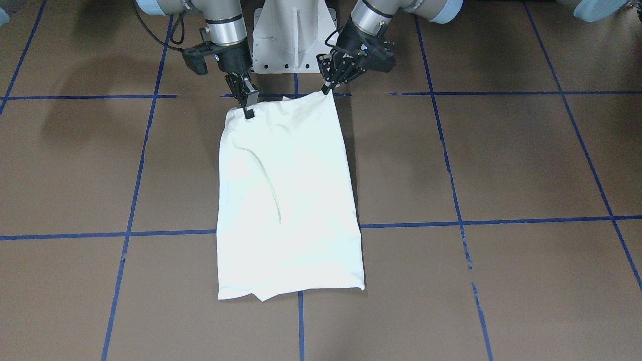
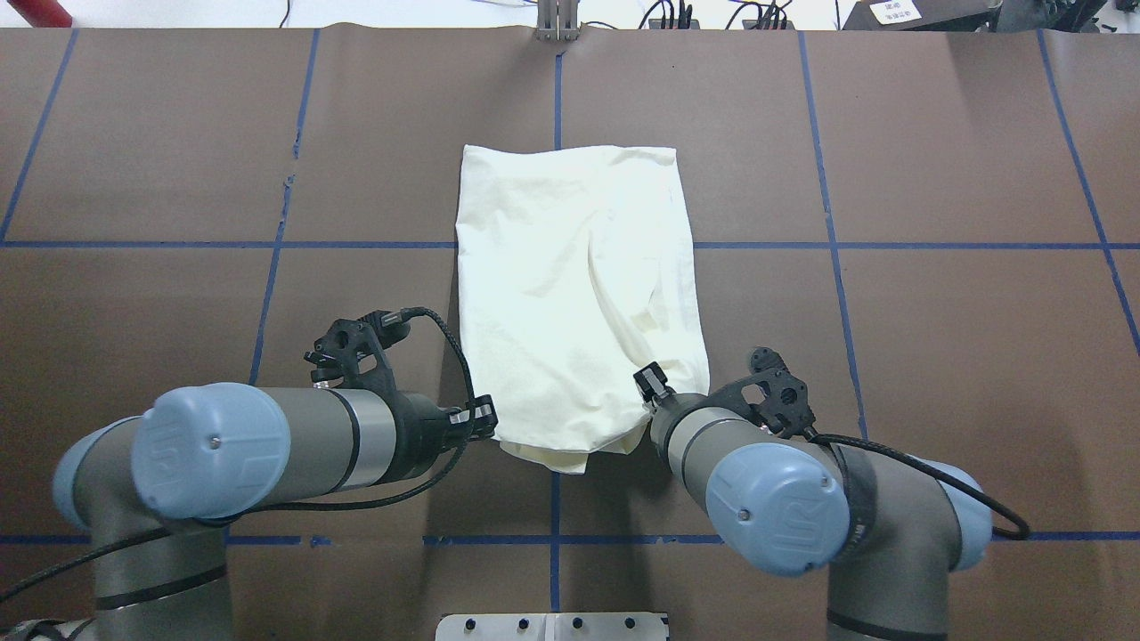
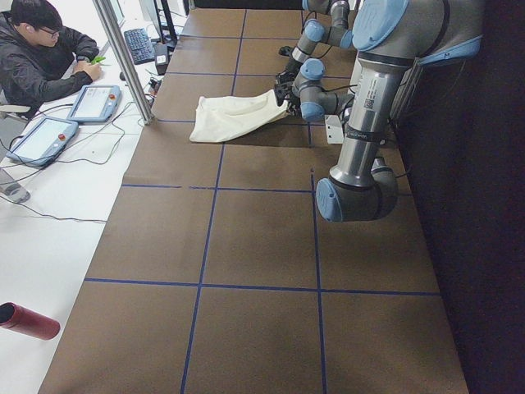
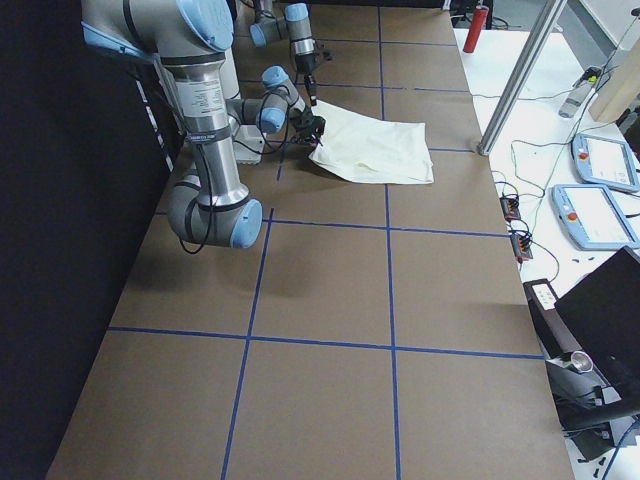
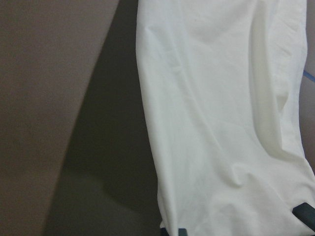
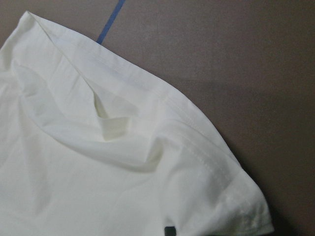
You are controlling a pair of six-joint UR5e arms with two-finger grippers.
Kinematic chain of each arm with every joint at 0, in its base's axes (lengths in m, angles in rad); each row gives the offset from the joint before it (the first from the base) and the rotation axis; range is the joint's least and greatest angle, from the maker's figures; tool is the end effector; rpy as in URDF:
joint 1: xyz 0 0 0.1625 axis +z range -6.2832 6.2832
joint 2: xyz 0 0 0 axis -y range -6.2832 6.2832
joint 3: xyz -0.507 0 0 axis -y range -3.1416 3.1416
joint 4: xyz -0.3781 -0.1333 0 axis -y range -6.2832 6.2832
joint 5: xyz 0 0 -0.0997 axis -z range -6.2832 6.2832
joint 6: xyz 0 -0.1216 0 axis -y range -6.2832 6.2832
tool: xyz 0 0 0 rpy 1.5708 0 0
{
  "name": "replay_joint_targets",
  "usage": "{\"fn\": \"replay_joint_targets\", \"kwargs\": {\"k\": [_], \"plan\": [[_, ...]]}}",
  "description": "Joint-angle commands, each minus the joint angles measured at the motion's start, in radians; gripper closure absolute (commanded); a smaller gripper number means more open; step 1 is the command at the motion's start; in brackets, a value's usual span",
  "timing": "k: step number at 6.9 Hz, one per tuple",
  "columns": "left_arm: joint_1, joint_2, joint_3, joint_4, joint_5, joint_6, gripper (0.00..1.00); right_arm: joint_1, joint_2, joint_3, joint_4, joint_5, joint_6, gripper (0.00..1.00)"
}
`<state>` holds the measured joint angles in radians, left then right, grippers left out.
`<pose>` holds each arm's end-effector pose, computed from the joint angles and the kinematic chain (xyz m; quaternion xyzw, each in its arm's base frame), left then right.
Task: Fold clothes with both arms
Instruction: 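Lift the near edge with both grippers and fold it away over the shirt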
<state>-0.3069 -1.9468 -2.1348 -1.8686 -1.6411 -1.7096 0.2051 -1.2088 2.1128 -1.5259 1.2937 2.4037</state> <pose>0.4927 -0.2870 0.2742 0.0201 0.5801 -0.1600 0.7984 -0.5207 -0.2785 0.3266 -0.0229 -0.4683 0.4918 0.7337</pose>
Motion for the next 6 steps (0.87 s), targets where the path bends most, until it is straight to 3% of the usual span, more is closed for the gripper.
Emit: {"fn": "replay_joint_targets", "kwargs": {"k": [1, 3, 6], "plan": [[0.017, -0.004, -0.24, 0.281, -0.032, -0.016, 1.0, -0.064, -0.008, 0.214, -0.194, 0.001, 0.008, 1.0], [0.022, -0.02, -0.203, 0.296, -0.042, 0.001, 1.0, -0.067, 0.037, 0.149, -0.198, -0.001, -0.009, 1.0], [-0.116, -0.082, -0.079, 0.298, -0.043, 0.178, 1.0, 0.11, 0.166, -0.017, -0.191, 0.044, -0.107, 1.0]]}}
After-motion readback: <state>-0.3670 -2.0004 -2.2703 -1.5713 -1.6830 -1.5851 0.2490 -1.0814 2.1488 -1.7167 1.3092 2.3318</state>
